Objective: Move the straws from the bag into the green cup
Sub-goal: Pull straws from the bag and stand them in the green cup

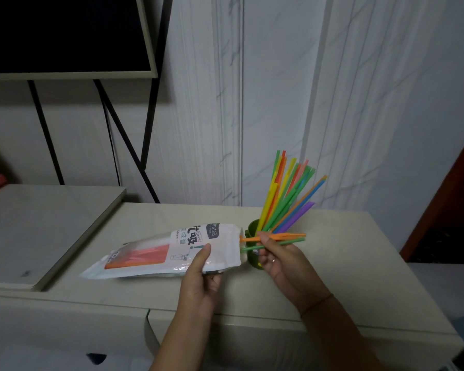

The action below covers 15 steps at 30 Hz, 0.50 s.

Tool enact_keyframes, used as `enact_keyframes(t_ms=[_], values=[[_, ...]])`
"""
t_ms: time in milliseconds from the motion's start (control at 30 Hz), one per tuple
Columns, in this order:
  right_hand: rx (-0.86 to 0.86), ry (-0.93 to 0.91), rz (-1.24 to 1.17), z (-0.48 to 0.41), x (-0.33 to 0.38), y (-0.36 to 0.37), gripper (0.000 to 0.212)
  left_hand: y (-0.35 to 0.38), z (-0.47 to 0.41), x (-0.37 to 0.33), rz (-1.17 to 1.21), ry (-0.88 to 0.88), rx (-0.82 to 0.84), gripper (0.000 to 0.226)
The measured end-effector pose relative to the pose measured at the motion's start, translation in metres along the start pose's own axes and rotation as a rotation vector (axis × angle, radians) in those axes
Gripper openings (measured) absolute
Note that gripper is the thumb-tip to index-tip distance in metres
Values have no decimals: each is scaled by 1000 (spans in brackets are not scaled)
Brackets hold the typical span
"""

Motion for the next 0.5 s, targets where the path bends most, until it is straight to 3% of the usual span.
enact_keyframes(t_ms=[400, 500], values=[[-73, -79, 163, -4, 20, -21, 19, -10, -3, -19, 54, 23, -29, 41], [-77, -85, 154, -5, 21, -19, 13, -9, -3, -15, 48, 12, -35, 37]])
Point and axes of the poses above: each hand's wrist, its own z-axis away from the middle knuckle, its own y-axis out of the palm, x = y × z, the point moved 3 cm from there along -z, towards the middle knuckle, and after that the axes turned 9 degrees about -y, right-handed, at the moved point
